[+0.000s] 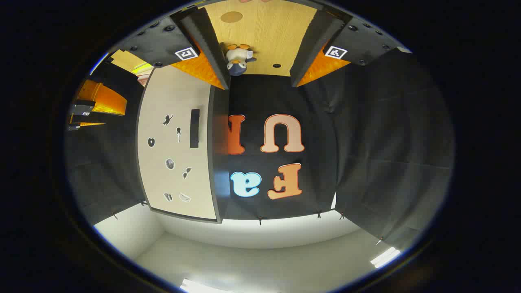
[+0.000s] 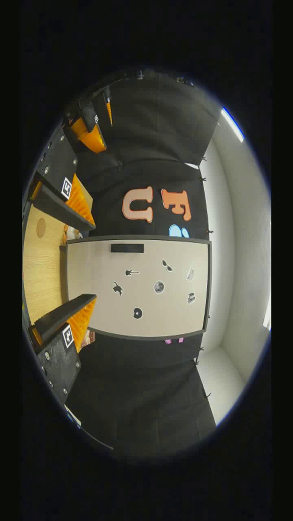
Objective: Open the cabinet door with the right hand, grasp the bottle in the cabinet with the left hand and place it on the coaster, then close the cabinet door with the right hand.
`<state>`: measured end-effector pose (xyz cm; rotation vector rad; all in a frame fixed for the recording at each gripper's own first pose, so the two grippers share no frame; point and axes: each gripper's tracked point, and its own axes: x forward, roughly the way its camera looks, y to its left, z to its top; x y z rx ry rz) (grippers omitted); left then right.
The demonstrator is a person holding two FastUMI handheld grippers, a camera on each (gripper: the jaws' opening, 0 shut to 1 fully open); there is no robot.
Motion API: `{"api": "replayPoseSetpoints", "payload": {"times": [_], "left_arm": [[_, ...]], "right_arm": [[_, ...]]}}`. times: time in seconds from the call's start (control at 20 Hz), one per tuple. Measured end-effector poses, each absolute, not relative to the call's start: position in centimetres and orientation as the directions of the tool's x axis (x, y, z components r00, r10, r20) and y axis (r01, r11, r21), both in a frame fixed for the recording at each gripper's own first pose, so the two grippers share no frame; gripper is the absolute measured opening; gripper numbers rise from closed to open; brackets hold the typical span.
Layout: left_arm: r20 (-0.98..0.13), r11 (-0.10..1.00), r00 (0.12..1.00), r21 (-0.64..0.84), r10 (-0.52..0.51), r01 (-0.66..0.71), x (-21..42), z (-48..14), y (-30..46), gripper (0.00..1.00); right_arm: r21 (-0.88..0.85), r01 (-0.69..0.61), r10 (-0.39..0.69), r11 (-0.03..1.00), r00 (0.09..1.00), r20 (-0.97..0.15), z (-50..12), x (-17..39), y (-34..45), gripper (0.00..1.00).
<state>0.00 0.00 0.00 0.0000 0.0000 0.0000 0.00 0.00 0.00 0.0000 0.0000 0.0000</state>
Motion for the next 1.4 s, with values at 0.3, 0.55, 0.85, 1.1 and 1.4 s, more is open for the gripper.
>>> {"api": "replayPoseSetpoints", "payload": {"times": [0.3,0.55,0.85,1.1,1.4], "left_arm": [[-0.004,1.000,1.000,0.008,0.002,-0.002,-0.4,-0.1,0.0,0.97],[-0.007,1.000,1.000,0.010,0.011,-0.011,-0.9,-0.1,0.4,0.97],[-0.003,1.000,1.000,-0.001,0.014,-0.014,-1.2,0.1,0.8,0.97],[-0.009,1.000,1.000,-0.006,0.011,-0.011,-1.1,-0.2,0.9,0.97],[-0.009,1.000,1.000,-0.009,0.014,-0.014,-0.7,-0.4,2.0,0.97]], "right_arm": [[-0.012,0.007,-0.007,1.000,1.000,0.002,0.1,-0.4,-0.4,0.96],[-0.010,0.007,-0.007,1.000,1.000,0.002,0.0,-0.6,-0.2,0.99],[-0.004,0.010,-0.010,1.000,1.000,0.006,0.2,-0.9,-0.2,0.96],[0.009,0.020,-0.020,1.000,1.000,0.004,0.0,-0.8,-0.3,0.96],[0.014,0.012,-0.012,1.000,1.000,0.012,0.8,1.1,0.6,0.93]]}}
